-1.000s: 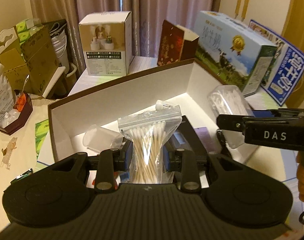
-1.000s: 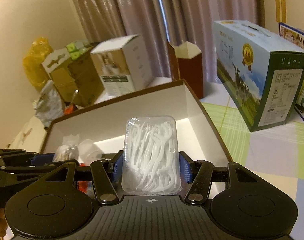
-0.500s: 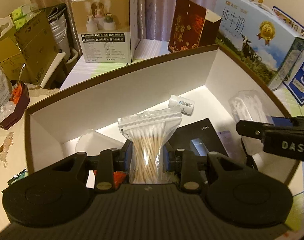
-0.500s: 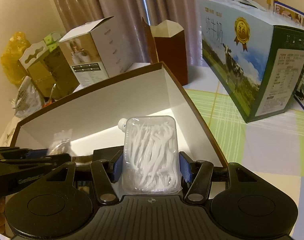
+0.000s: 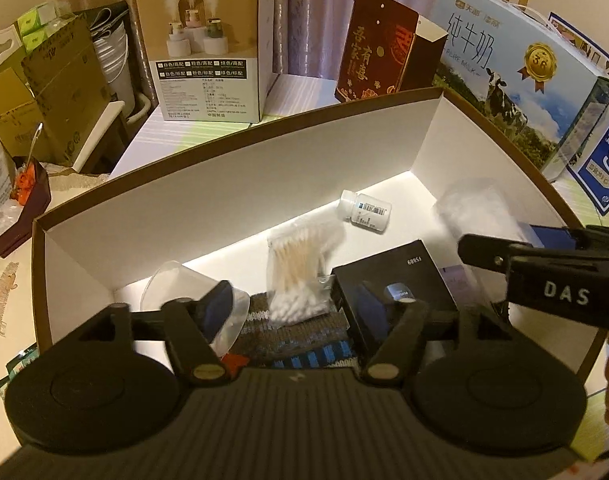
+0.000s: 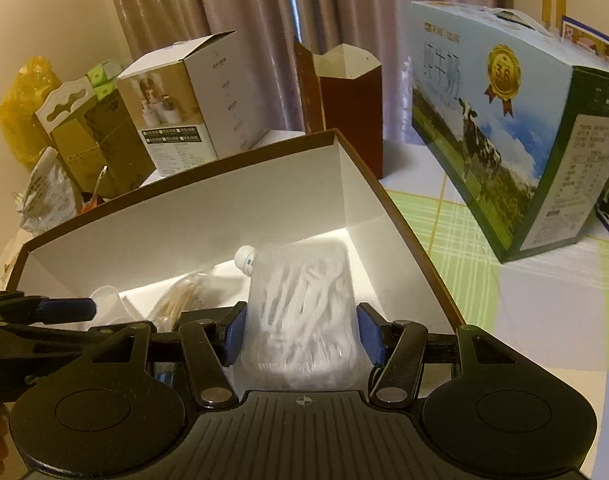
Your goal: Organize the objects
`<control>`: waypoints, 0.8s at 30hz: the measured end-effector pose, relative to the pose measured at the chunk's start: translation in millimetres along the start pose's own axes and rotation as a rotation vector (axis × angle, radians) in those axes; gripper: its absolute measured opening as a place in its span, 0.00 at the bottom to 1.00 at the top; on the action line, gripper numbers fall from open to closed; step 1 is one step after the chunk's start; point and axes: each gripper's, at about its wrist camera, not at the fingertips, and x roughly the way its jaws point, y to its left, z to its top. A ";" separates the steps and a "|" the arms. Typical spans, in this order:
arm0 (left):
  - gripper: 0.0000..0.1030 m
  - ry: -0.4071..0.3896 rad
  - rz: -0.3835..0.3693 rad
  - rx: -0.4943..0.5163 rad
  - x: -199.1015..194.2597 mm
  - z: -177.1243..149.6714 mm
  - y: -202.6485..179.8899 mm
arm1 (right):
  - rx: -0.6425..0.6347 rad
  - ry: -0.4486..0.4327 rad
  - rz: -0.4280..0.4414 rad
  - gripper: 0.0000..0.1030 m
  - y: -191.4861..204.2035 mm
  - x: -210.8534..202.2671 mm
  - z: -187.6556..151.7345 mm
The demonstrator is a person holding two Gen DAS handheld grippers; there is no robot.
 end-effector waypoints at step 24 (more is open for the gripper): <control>0.96 -0.063 0.027 -0.024 -56.7 -16.8 7.0 | -0.037 -0.016 0.074 0.79 1.9 -48.7 -22.6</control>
